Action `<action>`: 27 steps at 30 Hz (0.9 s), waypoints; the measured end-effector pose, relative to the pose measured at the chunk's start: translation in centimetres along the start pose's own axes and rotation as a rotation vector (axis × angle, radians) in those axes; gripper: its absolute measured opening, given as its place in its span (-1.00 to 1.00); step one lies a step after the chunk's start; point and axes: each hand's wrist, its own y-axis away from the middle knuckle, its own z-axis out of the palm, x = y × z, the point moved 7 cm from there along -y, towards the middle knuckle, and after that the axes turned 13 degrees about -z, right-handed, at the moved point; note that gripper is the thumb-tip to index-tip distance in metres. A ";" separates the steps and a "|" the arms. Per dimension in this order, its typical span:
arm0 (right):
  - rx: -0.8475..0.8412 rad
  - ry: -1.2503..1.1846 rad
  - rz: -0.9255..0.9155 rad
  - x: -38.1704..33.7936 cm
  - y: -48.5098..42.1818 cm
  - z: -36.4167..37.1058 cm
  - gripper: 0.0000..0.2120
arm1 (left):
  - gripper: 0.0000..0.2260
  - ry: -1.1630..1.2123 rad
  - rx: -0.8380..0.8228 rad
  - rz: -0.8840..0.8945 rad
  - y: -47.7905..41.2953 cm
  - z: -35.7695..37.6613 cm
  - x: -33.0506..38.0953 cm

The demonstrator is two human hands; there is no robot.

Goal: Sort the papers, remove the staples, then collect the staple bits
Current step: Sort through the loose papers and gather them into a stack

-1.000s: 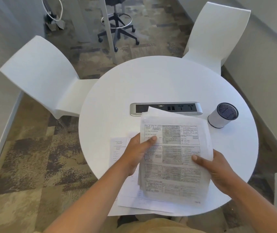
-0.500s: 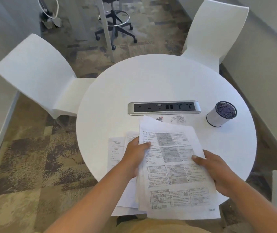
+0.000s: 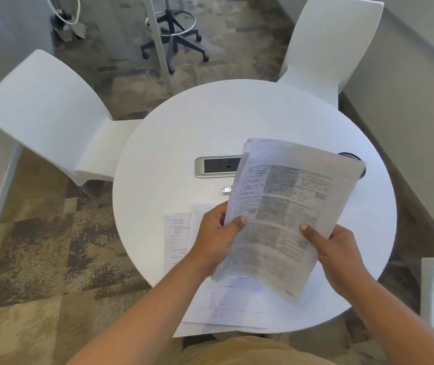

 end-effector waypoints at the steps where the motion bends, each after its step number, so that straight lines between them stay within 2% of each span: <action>1: 0.015 0.018 -0.050 -0.5 -0.1 0.1 -0.81 | -0.79 0.015 0.004 0.037 0.2 0.2 0.5; 4: 0.007 0.104 -0.158 -1.4 -0.2 0.7 -0.86 | -0.79 -0.042 0.086 0.138 0.3 -0.2 1.0; 10: -0.084 0.260 -0.179 0.6 0.2 0.9 -0.71 | -0.82 -0.184 0.164 0.121 -0.1 -0.8 -1.5; 13: -0.077 0.269 -0.165 1.4 0.2 0.2 -0.72 | -0.79 -0.175 0.155 0.125 -0.2 -1.1 -2.0; 17: -0.088 0.306 -0.132 2.2 0.3 -0.9 -0.85 | -0.79 -0.144 0.097 0.096 -0.7 -1.4 -2.2; 21: -0.018 0.307 -0.084 3.3 0.3 -2.8 -0.90 | -0.75 -0.156 0.062 0.037 -1.3 -2.1 -2.6; 23: 0.036 0.273 -0.049 3.9 0.4 -3.8 -0.91 | -0.76 -0.230 0.187 0.019 -1.9 -3.8 -3.1; 27: 0.119 0.178 0.043 5.1 1.2 -5.3 -0.75 | -0.49 -0.591 0.514 -0.108 -4.2 -8.6 -5.1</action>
